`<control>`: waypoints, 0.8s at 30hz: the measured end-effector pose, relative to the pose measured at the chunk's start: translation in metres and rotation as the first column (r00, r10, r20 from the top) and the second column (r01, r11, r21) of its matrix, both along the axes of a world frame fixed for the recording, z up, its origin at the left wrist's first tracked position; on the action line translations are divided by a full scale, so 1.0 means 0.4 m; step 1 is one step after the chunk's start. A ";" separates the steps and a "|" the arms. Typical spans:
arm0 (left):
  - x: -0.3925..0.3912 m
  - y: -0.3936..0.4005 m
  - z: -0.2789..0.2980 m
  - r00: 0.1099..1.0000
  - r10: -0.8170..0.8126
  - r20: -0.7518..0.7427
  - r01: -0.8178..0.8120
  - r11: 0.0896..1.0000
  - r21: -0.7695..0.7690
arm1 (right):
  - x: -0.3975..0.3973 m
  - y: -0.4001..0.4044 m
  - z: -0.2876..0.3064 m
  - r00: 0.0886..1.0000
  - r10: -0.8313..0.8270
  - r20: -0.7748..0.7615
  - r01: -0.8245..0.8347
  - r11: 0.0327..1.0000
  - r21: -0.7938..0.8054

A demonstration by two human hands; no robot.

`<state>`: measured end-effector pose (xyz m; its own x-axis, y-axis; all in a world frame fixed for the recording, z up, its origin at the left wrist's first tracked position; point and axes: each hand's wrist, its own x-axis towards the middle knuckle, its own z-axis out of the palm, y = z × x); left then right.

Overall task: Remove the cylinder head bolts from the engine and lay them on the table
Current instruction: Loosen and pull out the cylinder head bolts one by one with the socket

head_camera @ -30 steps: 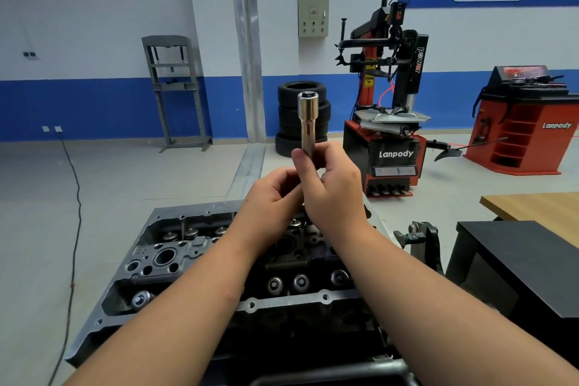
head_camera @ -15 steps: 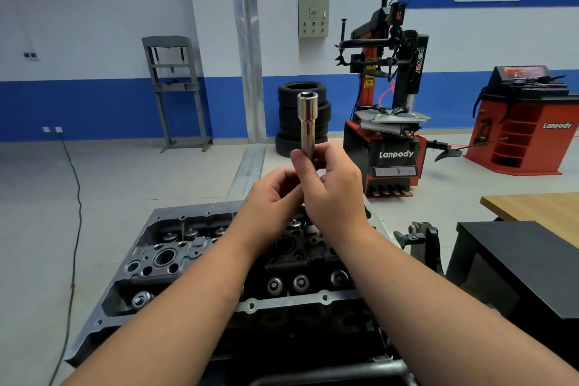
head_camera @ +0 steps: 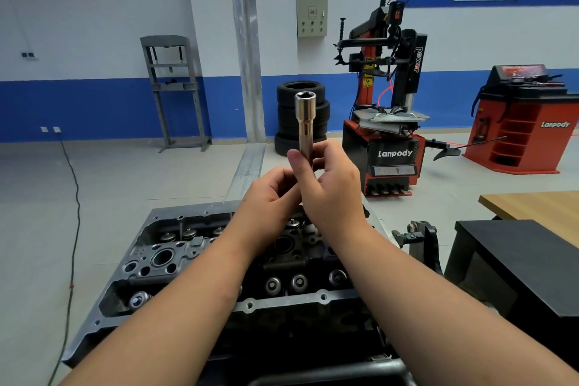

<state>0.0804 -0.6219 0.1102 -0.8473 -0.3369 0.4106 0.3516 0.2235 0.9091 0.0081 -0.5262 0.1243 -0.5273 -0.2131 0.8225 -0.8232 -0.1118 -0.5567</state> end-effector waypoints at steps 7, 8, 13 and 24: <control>0.003 -0.003 0.000 0.999 -0.036 0.021 0.036 0.999 0.006 | -0.001 -0.003 0.000 0.999 0.034 0.008 -0.034 0.997 0.074; 0.003 -0.004 0.000 0.999 -0.028 0.021 0.029 1.000 -0.013 | 0.001 -0.003 0.002 0.999 0.037 0.020 -0.038 0.997 0.073; 0.001 -0.001 0.003 1.000 0.000 0.019 0.001 0.998 -0.067 | 0.001 0.003 0.002 0.999 0.033 0.033 -0.034 0.999 0.026; -0.001 -0.002 -0.001 0.999 -0.039 0.028 0.039 0.999 0.001 | -0.004 -0.003 0.001 1.000 0.008 0.005 -0.008 0.998 0.068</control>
<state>0.0800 -0.6228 0.1098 -0.8708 -0.3038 0.3865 0.3345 0.2101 0.9187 0.0065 -0.5272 0.1248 -0.5291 -0.2731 0.8034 -0.8198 -0.0800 -0.5671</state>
